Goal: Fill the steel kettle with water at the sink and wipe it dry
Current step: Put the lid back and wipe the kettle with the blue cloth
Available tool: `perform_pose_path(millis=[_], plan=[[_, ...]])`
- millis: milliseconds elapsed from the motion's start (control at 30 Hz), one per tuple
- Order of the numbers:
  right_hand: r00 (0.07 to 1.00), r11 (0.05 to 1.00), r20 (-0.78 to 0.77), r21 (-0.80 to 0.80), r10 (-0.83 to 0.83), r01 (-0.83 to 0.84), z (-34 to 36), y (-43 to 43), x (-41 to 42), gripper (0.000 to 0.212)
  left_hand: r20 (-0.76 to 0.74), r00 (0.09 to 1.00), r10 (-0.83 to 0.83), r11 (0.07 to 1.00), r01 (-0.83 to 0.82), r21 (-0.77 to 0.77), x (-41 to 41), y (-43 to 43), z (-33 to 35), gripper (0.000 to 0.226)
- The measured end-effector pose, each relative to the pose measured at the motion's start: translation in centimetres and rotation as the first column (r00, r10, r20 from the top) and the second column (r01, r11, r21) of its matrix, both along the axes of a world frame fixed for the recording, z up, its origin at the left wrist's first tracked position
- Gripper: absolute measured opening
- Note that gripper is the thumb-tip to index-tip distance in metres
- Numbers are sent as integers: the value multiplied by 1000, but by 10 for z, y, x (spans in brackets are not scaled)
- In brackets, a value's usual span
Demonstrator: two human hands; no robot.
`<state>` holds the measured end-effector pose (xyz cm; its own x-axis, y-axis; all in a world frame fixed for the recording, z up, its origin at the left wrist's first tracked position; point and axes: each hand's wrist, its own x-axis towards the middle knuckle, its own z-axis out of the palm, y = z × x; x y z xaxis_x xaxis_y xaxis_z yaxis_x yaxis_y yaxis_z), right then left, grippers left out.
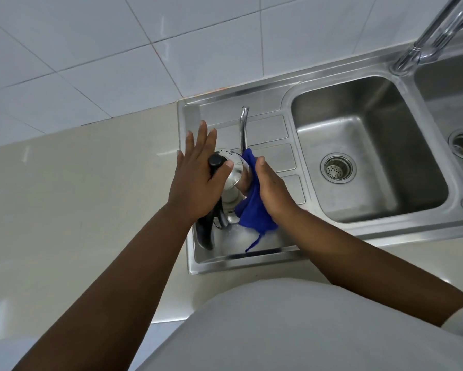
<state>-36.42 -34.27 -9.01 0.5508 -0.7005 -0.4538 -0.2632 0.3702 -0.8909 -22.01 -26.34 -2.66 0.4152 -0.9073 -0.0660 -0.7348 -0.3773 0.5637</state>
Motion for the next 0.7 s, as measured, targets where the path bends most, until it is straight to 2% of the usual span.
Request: perform_pose_path(millis=[100, 167, 233, 267, 367, 567, 700], plan=[[997, 994, 77, -110, -3, 11, -1, 23, -4, 46, 45, 988, 150, 987, -152, 47, -7, -3, 0, 74], [991, 988, 130, -156, 21, -1, -2, 39, -8, 63, 75, 977, 198, 979, -202, 44, -9, -4, -2, 74], [985, 971, 158, -239, 70, -30, -3, 49, -13, 79, 81, 980, 179, 983, -181, 15, -8, -4, -4, 73], [980, 956, 169, -288, 101, -49, 0, 51, -15, 81, 77, 984, 160, 987, -161, -3, -7, -4, -5, 72], [973, 907, 156, -411, 172, -95, 6, 46, -17, 70, 63, 993, 101, 994, -99, -40, -3, -4, -5, 75], [996, 906, 27, -419, 86, -66, -12, 21, -14, 51, 40, 999, 34, 999, -33, -30, 0, -6, 0, 73], [998, 975, -11, -214, -64, 60, -23, 23, -13, 45, 17, 1000, 15, 999, -15, -36, 3, -7, -1, 71]])
